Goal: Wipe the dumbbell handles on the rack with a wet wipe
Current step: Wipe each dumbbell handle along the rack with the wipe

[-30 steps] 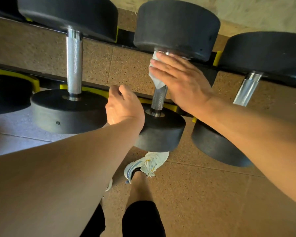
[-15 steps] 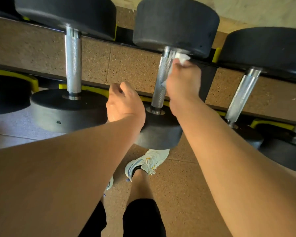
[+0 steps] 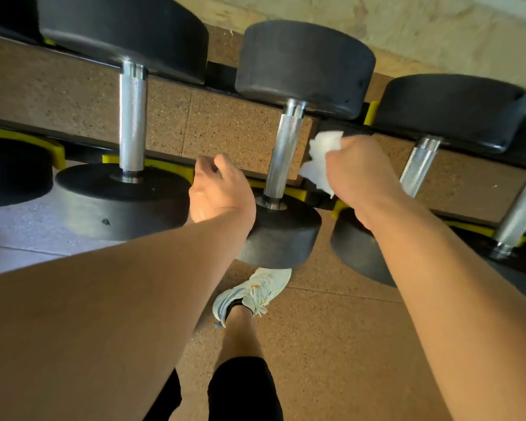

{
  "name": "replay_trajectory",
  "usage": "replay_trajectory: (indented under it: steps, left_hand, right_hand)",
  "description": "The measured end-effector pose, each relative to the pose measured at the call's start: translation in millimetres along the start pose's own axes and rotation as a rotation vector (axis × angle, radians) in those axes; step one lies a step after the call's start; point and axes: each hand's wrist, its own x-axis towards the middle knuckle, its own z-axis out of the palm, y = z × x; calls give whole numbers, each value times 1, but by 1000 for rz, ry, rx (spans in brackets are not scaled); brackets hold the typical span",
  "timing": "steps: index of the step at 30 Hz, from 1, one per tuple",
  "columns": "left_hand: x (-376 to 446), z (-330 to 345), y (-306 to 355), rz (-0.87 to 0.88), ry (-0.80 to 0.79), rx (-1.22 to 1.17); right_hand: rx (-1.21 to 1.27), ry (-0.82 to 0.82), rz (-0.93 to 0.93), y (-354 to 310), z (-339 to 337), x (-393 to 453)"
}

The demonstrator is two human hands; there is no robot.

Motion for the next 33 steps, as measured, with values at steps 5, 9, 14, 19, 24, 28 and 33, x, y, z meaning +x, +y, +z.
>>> replay_trajectory:
  steps: [5,9,14,19,24,28,33]
  left_hand:
    - [3,2,-1,2,-3,10]
    - [6,2,-4,16,-3,-69]
    - [2,1,-1,-34,-15,-3]
    - [-1,1,0,-29,-14,-57]
    - [0,2,1,-15,3,10]
    - [4,1,-2,-2,28,18]
    - [2,0,-4,-38,39,-154]
  right_hand:
    - [85,111,-53,-27,41,14]
    - [-463,-92,-241,2,52,-8]
    - [-578,-117,-379,30,33,-28]
    - [-548,396,-970,5,25,-5]
    - [-1000,-60,-1149,-4,34,40]
    - [-973,-238,-1133,5,45,25]
    - [-280,-376,-638,28,40,4]
